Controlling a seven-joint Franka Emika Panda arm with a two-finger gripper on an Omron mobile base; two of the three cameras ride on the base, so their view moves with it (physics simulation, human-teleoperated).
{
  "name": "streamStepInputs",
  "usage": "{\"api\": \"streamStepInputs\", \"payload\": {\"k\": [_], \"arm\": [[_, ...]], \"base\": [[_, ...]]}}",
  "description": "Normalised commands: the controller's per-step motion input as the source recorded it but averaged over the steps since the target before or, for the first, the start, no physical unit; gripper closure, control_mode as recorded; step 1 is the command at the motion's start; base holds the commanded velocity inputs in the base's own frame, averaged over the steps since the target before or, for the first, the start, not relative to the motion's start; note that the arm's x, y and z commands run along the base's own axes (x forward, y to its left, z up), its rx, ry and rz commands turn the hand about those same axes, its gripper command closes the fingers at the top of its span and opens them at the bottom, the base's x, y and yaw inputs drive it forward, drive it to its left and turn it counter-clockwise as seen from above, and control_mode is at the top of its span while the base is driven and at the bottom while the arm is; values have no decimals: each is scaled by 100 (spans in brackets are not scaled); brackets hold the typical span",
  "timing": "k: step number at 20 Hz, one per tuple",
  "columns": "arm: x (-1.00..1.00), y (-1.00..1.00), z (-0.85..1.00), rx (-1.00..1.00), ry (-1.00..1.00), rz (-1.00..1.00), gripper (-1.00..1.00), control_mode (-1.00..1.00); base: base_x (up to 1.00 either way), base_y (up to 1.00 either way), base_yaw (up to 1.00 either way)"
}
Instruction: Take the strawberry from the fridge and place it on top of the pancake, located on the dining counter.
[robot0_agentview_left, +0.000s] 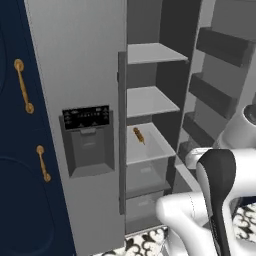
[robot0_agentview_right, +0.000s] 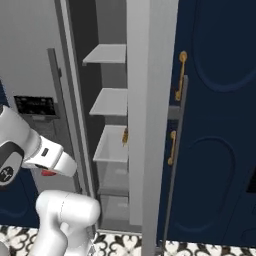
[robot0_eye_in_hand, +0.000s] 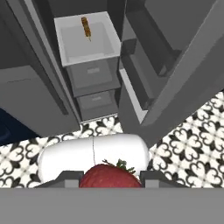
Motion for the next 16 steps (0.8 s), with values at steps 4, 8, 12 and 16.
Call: {"api": "streamStepInputs", "payload": {"k": [4, 8, 12, 16], "arm": [[0, 0, 0, 0, 0, 0, 100, 100], [0, 0, 0, 0, 0, 0, 100, 100], [0, 0, 0, 0, 0, 0, 100, 100], [0, 0, 0, 0, 0, 0, 100, 100]], "base": [[-99, 0, -12], [-93, -1, 10], [-98, -1, 46], [-100, -19, 61]]}}
